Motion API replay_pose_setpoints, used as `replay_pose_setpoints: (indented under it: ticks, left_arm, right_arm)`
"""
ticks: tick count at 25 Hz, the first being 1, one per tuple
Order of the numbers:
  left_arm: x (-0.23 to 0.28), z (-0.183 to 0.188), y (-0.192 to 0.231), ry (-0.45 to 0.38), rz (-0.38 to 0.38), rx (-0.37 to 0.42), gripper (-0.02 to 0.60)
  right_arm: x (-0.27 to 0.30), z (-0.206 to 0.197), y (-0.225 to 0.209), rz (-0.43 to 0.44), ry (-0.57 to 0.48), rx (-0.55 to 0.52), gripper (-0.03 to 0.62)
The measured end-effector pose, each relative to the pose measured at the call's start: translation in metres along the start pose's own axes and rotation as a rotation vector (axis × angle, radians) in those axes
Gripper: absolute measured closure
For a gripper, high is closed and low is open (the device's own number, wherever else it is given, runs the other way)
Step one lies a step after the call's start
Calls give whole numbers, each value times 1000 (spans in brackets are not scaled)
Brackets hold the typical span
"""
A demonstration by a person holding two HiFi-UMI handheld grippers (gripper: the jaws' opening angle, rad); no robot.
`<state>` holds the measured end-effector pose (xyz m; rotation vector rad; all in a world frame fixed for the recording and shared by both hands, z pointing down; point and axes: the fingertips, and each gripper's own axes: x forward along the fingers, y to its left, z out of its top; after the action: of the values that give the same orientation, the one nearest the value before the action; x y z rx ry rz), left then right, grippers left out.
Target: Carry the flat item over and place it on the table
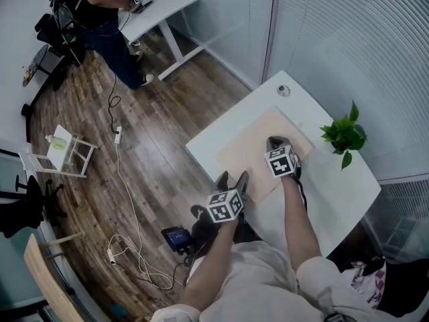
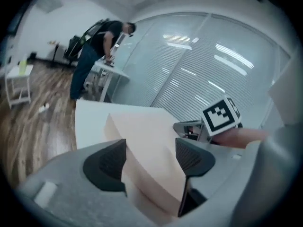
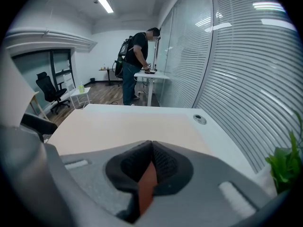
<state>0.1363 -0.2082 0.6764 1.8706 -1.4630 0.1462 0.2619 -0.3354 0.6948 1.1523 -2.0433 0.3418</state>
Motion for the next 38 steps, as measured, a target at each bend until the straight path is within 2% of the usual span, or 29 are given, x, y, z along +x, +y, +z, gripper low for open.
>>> replay_pose_setpoints:
  ticks: [3,5,9,12,16,20,24,31,36,38]
  left_arm:
    - [-2,4,-22,-29,-29,306,245]
    - [1,2,-32,-7,-47,446,246]
    - [9,-13,-34,60,-66,531,249]
    - [11,-23,-29,68,-55,597,262]
    - [9,-27,-28,56,-64,614,262]
    - [10,-23,-27,63,-74,617,261]
    - [2,-17,-33,78,-91,606,262]
    - [-42,10,-71,-24,-177,645,262]
    - [-72,18,-83,-76,-202,634,262]
    - [-85,23,-85,-105,-207,627,281]
  right_arm:
    - [-1,1,1,1,-4,1,592]
    - [-3,3,2,2,-13,5,592]
    - [-7,3,3,-2,-14,10,592]
    - [-5,2,4,2,-13,5,592]
    - [-14,2,4,30,-28,78,592]
    - [-61,6,1,-40,-150,174,592]
    - [-111,-6,15,-77,-246,261,592]
    - [-169,-22,36,-155,-326,372,592]
    - [-199,-20,54,-176,-367,387,592]
    - [-210,-19,60,-186,-380,383,592]
